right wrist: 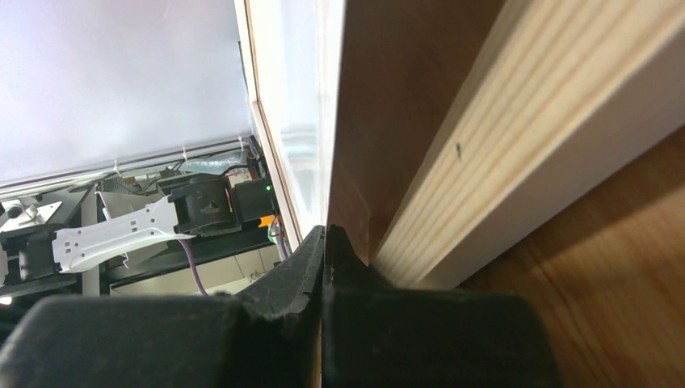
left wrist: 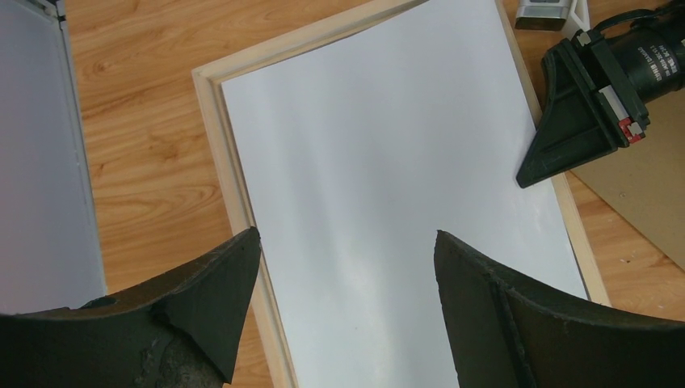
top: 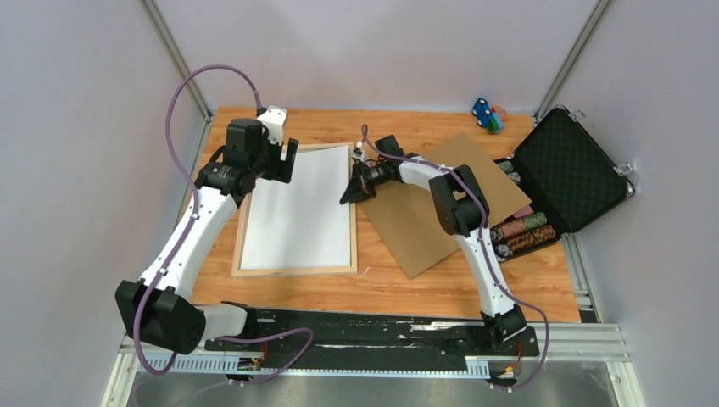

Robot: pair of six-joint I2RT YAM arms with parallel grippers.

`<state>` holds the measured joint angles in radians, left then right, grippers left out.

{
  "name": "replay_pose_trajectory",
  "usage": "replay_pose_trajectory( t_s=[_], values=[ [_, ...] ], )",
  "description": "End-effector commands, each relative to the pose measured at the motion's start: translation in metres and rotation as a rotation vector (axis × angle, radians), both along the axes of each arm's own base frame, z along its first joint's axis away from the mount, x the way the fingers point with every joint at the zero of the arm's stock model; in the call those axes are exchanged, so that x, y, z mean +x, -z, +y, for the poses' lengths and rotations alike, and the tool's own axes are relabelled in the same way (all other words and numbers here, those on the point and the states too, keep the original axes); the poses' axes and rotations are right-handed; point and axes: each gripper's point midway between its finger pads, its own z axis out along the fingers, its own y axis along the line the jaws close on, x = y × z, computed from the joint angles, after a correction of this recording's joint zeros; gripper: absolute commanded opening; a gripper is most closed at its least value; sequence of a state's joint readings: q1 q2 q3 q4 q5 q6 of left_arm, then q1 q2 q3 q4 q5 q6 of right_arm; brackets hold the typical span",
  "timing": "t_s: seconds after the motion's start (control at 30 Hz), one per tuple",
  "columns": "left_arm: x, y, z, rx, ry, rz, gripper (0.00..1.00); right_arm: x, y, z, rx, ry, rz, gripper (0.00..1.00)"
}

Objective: Put the photo into the frame
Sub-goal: Turn over the photo from the photo frame.

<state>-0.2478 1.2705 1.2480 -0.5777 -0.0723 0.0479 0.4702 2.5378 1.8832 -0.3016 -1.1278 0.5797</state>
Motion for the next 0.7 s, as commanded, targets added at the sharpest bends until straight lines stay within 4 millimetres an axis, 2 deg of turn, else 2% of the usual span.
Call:
replay_pose_trajectory(
  t_s=[0.0,0.5,0.67],
  values=[
    [0.0011,-0.017,0.0017,-0.013,0.002,-0.065,0.87,0.0115,-0.0148,0.006,0.009,0.022,-0.068,0.0],
    [0.0003,-0.0182,0.0019,-0.013,0.003,-0.07,0.87,0.017,-0.0098,0.0113,-0.005,0.036,-0.074,0.0],
    [0.0,-0.0184,0.0016,-0.015,0.005,-0.072,0.87,0.013,-0.0114,0.0093,-0.014,0.039,-0.075,0.12]
  ],
)
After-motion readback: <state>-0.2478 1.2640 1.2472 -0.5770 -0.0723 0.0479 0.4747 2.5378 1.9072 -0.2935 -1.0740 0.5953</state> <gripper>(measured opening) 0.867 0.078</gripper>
